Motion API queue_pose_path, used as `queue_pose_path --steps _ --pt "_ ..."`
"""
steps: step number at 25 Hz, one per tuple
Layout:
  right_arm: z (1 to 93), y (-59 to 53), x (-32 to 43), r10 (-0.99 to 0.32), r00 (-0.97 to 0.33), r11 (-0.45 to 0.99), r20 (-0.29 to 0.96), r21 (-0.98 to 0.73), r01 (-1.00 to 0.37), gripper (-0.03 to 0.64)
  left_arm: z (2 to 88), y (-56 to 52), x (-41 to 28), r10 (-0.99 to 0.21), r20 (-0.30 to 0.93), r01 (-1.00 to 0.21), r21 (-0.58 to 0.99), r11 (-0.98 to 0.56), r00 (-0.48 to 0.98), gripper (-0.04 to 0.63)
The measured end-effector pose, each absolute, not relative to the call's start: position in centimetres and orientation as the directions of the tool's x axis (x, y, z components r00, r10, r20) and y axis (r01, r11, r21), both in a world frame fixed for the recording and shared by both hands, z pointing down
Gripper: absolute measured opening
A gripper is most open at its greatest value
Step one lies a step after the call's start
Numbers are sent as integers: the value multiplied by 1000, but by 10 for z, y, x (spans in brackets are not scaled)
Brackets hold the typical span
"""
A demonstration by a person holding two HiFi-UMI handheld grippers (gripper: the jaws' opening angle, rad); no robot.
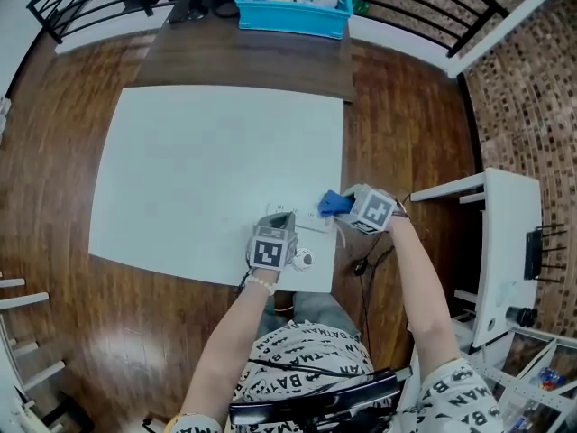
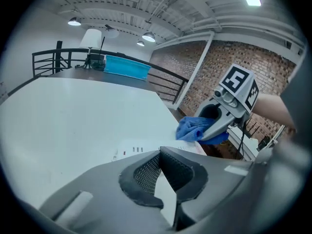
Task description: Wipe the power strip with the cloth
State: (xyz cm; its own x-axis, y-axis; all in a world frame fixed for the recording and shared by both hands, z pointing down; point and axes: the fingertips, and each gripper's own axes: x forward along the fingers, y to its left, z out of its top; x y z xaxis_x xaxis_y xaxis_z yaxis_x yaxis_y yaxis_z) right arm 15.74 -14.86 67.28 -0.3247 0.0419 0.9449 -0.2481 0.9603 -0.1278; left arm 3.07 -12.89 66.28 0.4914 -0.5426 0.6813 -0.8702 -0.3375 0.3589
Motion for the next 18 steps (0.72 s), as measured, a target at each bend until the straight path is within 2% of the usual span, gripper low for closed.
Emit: queue_pose_path --steps 3,7,11,18 --pt "674 -133 186 -2 -319 948 948 -100 -303 155 664 -131 29 -537 686 -870 358 -340 492 -6" --pt "649 -106 183 -115 -366 913 923 -46 -405 155 666 -131 27 -470 683 -827 418 -376 559 -5" --pt "634 -68 136 -164 -447 862 879 -93 -499 155 649 -142 1 -441 631 -760 427 -489 638 -5" --pt "654 -56 23 -151 -502 786 851 -204 -583 155 658 -155 -13 -241 655 -600 401 -692 716 -5"
